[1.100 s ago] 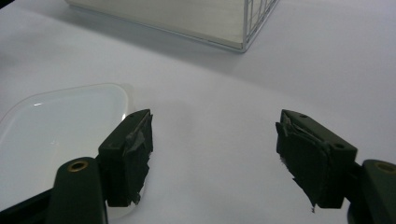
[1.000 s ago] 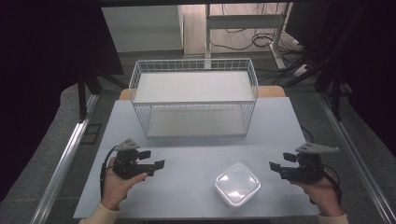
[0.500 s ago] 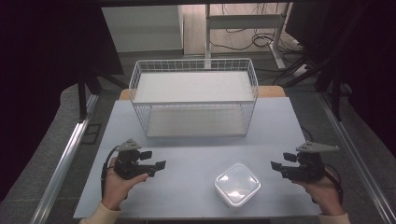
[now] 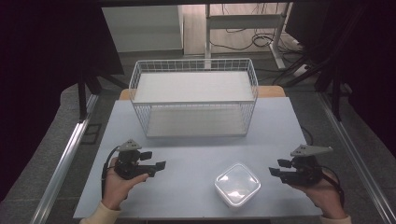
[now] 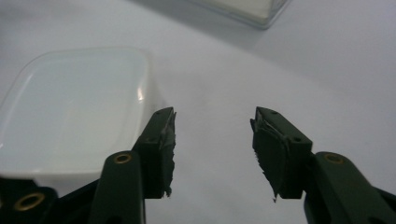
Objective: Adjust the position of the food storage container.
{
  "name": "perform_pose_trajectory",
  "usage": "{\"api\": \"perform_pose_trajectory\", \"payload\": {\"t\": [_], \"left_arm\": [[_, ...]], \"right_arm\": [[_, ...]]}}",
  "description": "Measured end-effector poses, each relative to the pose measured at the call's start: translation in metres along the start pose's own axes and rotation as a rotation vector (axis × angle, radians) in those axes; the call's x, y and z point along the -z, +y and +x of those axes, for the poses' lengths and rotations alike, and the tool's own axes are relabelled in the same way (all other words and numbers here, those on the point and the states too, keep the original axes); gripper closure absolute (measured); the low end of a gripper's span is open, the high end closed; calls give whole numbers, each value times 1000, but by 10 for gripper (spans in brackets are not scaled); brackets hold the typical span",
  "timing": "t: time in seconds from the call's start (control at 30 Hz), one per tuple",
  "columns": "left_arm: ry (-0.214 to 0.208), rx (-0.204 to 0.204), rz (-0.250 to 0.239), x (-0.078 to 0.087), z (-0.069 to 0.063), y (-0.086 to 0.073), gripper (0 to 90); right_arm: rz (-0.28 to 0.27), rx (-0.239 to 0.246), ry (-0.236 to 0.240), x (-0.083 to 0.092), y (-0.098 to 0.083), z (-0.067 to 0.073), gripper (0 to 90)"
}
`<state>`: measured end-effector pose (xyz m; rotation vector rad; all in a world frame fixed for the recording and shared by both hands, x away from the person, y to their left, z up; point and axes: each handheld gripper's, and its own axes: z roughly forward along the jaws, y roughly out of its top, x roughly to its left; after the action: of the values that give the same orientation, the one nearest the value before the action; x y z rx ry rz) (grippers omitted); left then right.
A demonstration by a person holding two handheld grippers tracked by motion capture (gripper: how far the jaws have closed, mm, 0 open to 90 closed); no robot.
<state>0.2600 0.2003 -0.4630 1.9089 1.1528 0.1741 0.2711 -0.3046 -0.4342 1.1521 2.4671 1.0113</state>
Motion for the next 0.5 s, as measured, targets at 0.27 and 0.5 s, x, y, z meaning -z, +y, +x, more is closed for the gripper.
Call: {"api": "perform_pose_trajectory", "payload": {"t": [0.27, 0.5], "left_arm": [[0, -1, -1, 0, -1, 0, 253], [-1, -3, 1, 0, -2, 0, 253]], "right_arm": [[105, 149, 49, -2, -3, 28, 743], [175, 241, 132, -8, -8, 50, 893]]}}
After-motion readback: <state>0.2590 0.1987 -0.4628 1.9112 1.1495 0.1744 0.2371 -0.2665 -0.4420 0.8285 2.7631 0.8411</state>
